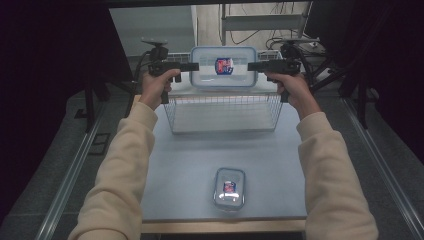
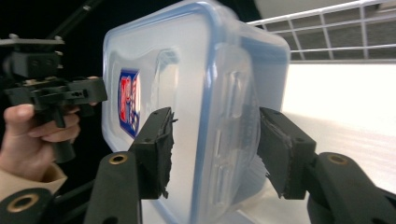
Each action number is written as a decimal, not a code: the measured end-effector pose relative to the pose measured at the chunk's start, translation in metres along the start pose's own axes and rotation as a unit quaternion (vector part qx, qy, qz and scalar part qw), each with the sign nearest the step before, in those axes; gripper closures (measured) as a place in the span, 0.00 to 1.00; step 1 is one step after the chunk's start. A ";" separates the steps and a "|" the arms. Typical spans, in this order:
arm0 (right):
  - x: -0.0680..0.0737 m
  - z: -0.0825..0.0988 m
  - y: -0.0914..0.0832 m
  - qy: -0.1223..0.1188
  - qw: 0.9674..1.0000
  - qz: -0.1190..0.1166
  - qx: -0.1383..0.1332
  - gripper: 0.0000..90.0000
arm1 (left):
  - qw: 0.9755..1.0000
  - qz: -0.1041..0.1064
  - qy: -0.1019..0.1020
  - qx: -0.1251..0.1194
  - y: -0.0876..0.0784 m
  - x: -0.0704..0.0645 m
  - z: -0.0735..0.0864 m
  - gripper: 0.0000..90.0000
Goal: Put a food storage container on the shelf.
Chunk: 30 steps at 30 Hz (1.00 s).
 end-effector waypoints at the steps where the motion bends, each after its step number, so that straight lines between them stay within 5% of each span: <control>1: 0.000 0.000 0.000 0.000 1.000 0.000 0.000 0.50 | 1.000 0.000 0.000 0.000 0.000 0.000 0.000 0.55; 2: -0.002 -0.001 0.005 0.008 1.000 0.015 0.011 0.45 | 1.000 -0.023 0.005 0.002 0.005 0.001 0.000 0.54; 6: -0.009 -0.003 0.009 0.022 0.998 0.061 -0.007 0.49 | 1.000 -0.013 -0.020 -0.003 0.012 0.005 -0.002 0.51; 9: -0.010 -0.003 0.011 0.029 0.997 0.068 -0.014 0.47 | 1.000 -0.012 -0.019 -0.004 0.012 0.005 -0.001 0.52; 11: -0.007 -0.002 0.011 0.013 0.996 0.079 -0.024 0.41 | 0.999 -0.032 0.005 -0.014 0.008 0.003 0.000 0.50; 19: 0.008 0.005 -0.013 -0.048 0.994 0.093 -0.041 0.41 | 0.999 -0.031 0.029 -0.024 -0.010 -0.005 0.006 0.43; 25: 0.022 0.031 -0.028 -0.080 0.992 0.094 -0.018 0.51 | 0.997 -0.039 0.063 -0.028 -0.031 -0.016 0.030 0.39; 30: 0.034 0.061 -0.026 -0.110 0.991 0.080 0.016 0.87 | 0.996 -0.029 0.079 -0.027 -0.046 -0.023 0.064 0.38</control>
Point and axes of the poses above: each handheld gripper's, and its own axes: y roughly forward along the jaws, z roughly out of its underside, x roughly to its left, the point moved 4 cm from there along y, roughly forward along the jaws, and after that the axes turned 8 degrees about -y, right-handed, at the moved point
